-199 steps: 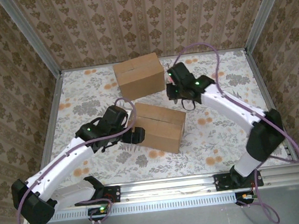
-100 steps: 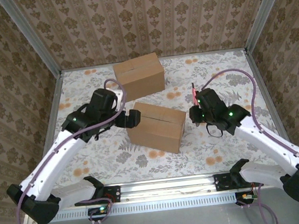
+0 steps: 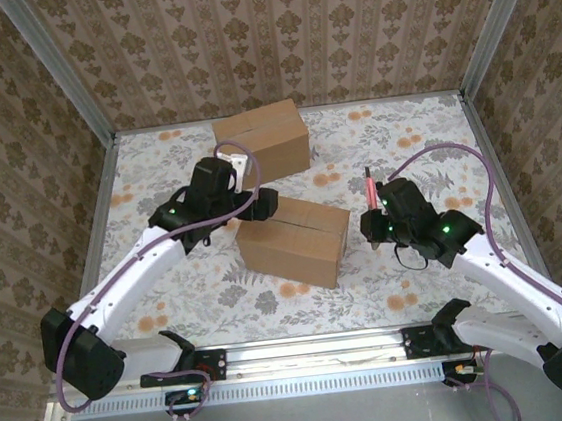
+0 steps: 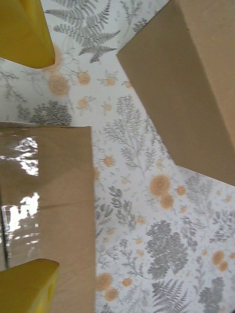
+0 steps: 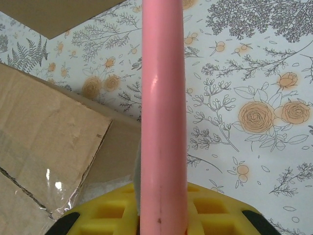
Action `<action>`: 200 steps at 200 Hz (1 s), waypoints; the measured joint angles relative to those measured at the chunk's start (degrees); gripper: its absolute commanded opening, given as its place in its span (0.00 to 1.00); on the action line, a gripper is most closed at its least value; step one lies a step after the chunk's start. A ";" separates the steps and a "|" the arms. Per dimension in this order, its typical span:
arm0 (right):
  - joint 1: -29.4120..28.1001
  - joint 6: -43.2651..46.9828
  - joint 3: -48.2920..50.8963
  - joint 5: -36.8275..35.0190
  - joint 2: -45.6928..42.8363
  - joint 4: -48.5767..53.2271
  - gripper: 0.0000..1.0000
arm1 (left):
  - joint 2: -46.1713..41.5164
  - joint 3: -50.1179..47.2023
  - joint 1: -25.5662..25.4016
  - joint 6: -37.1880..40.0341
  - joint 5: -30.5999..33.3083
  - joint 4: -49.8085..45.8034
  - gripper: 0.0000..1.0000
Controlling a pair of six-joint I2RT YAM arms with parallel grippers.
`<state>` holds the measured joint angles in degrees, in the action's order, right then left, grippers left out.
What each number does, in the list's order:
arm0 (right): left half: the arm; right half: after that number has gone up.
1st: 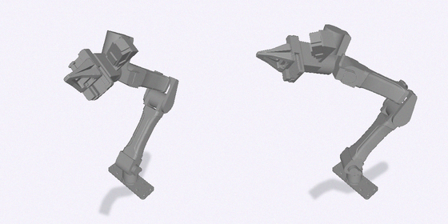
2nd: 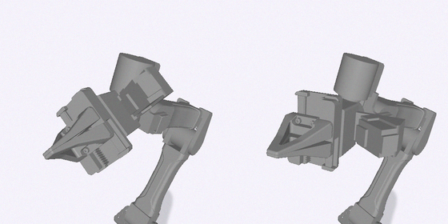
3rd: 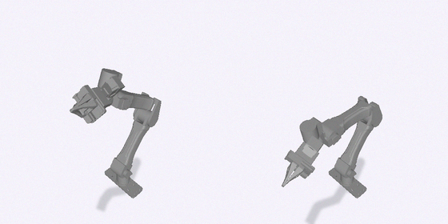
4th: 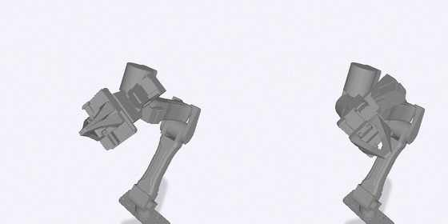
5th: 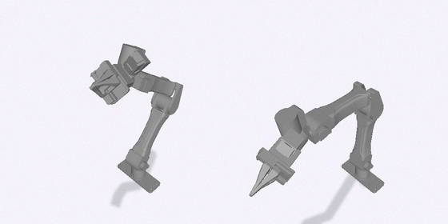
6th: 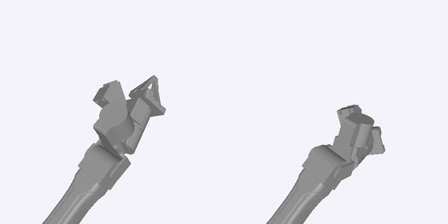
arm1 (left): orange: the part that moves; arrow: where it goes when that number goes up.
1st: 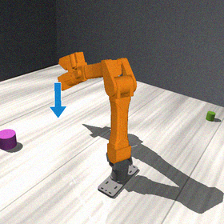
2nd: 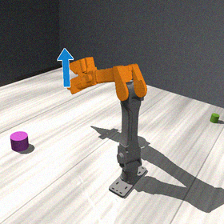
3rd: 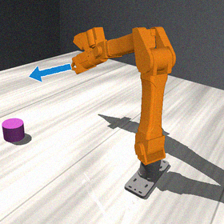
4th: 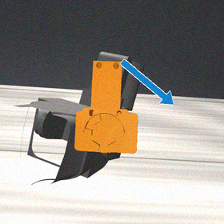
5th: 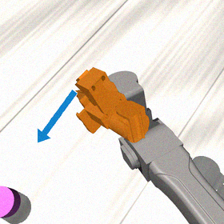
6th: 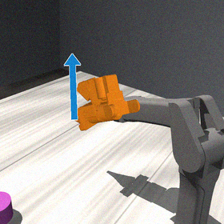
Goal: Unpack the express box
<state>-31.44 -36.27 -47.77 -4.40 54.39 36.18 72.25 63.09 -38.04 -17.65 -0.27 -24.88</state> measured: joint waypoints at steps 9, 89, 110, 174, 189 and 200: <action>0.00 0.00 0.15 0.17 0.00 -0.04 0.00 | 0.02 -0.96 0.00 0.17 0.13 1.77 1.00; 0.00 0.00 0.37 0.35 0.00 -0.17 0.00 | 0.55 -7.93 0.00 0.39 0.50 9.20 1.00; 0.00 -0.02 0.37 0.39 0.00 -0.15 0.00 | 0.55 -9.99 0.00 0.24 0.57 11.32 1.00; -0.07 -0.44 0.37 1.05 -0.15 -0.17 0.00 | -0.55 -16.76 -1.44 -2.49 3.08 19.47 1.00; -0.28 -0.85 0.37 1.46 -0.48 -0.15 0.00 | -1.20 -18.05 -2.19 -3.21 4.66 20.94 1.00; -0.50 -1.25 0.37 1.77 -0.81 -0.15 0.00 | -1.79 -19.10 -2.86 -3.72 5.92 21.81 1.00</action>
<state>-31.94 -37.52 -47.40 -2.63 53.58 36.03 70.46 43.99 -40.91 -21.37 5.65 -3.07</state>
